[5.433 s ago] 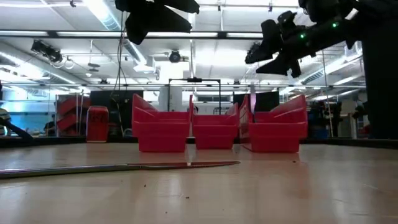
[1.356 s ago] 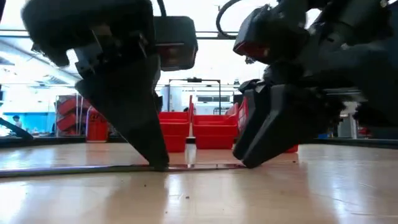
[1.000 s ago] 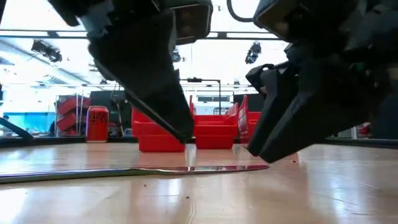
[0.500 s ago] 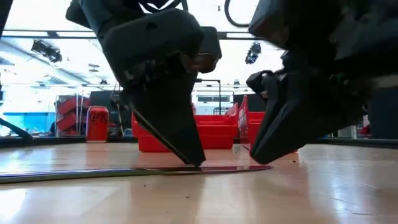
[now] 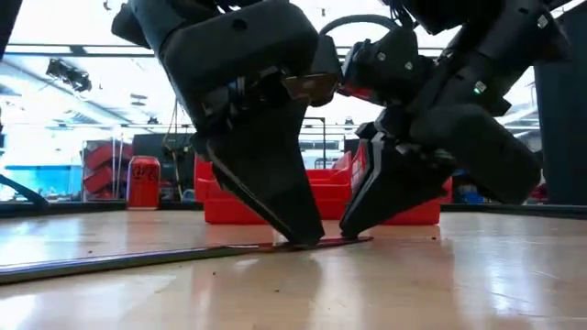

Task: Sort silverware
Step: Put the iridescent knife into the right orange bin

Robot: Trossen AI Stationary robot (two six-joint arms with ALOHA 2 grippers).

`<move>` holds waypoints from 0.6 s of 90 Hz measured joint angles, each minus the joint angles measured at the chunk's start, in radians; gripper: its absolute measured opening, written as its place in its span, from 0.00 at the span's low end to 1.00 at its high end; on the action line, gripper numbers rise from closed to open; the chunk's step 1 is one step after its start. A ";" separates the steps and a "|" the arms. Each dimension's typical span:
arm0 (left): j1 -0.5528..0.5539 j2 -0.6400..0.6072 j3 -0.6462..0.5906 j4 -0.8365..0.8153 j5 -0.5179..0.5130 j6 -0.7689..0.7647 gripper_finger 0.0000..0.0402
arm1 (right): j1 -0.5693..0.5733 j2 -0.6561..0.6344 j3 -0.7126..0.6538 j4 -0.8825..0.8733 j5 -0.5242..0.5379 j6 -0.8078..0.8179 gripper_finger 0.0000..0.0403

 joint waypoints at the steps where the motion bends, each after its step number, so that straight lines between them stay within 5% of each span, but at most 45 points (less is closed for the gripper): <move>1: 0.000 0.000 0.006 -0.010 -0.002 0.000 0.40 | 0.000 0.000 0.000 -0.001 0.001 0.000 0.00; 27: -0.008 0.009 0.158 -0.300 -0.058 0.025 0.40 | 0.108 -0.032 0.000 0.032 0.084 -0.053 0.00; 54: -0.009 0.005 0.170 -0.306 -0.070 0.014 0.40 | 0.159 -0.032 0.000 0.025 0.042 -0.004 0.00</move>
